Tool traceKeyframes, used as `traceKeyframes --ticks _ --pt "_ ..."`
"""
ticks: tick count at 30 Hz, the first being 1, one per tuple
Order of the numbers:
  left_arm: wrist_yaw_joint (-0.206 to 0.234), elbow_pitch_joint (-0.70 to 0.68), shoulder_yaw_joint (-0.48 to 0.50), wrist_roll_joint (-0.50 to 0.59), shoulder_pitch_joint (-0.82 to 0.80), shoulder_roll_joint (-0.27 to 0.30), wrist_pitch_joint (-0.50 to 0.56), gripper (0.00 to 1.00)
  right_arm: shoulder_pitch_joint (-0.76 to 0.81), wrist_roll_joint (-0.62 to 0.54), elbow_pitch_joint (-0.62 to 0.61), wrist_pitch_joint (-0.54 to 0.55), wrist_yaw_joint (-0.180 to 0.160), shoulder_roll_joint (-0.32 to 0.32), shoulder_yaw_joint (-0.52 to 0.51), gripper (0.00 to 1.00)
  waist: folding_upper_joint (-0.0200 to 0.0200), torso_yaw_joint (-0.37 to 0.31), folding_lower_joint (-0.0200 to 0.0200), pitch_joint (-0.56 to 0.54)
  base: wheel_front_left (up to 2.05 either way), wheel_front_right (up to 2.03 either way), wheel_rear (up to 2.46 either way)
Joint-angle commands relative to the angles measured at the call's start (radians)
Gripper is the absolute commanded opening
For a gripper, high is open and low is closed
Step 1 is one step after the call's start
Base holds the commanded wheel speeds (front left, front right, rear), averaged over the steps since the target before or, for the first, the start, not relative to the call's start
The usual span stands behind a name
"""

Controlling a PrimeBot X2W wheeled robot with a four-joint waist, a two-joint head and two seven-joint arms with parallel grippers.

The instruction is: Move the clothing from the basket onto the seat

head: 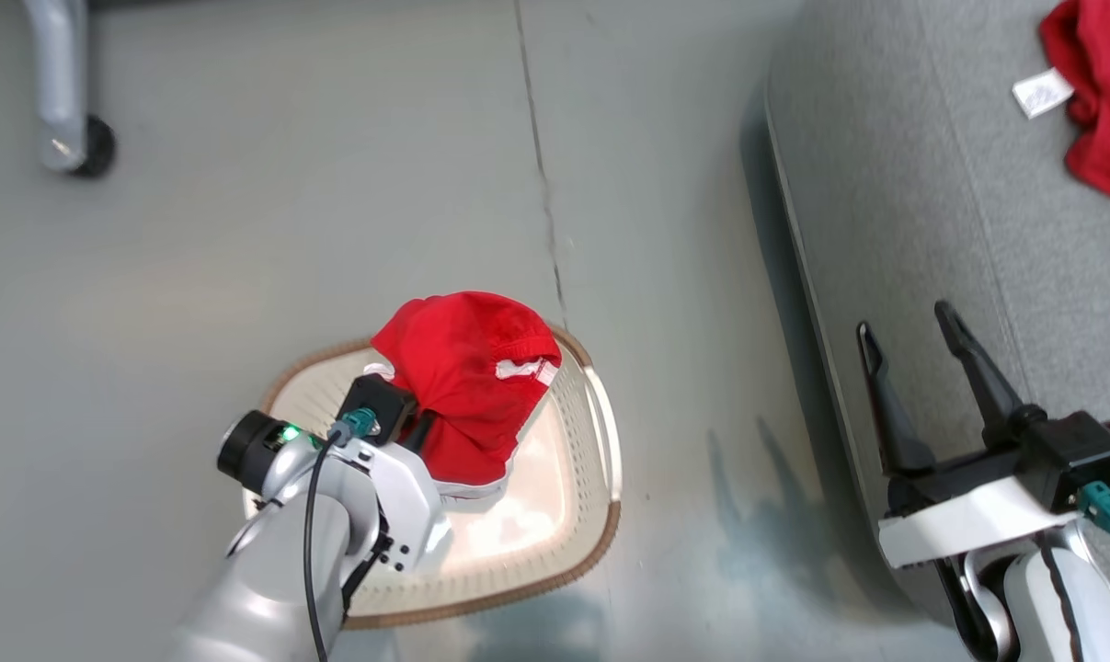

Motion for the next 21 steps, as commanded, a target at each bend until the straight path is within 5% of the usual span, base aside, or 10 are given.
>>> traceKeyframes --ticks 1,13,21 --pt "-0.001 -0.026 -0.004 -0.02 0.023 0.003 -0.011 0.0 0.02 0.008 0.009 -0.005 0.0 -0.01 0.004 1.0 0.0 0.04 0.0 -0.093 0.0 0.0 0.0" --pt "0.051 -0.322 0.081 -0.047 0.135 0.01 -0.017 0.0 0.092 0.023 0.027 -0.005 0.0 -0.009 0.013 1.0 0.0 0.076 0.0 -0.266 0.0 0.0 0.0" --pt "0.067 -0.616 0.225 -0.006 0.253 0.024 -0.017 0.0 0.129 0.038 0.031 -0.005 0.0 -0.004 0.031 1.0 0.0 0.089 0.0 -0.34 0.0 0.0 0.0"
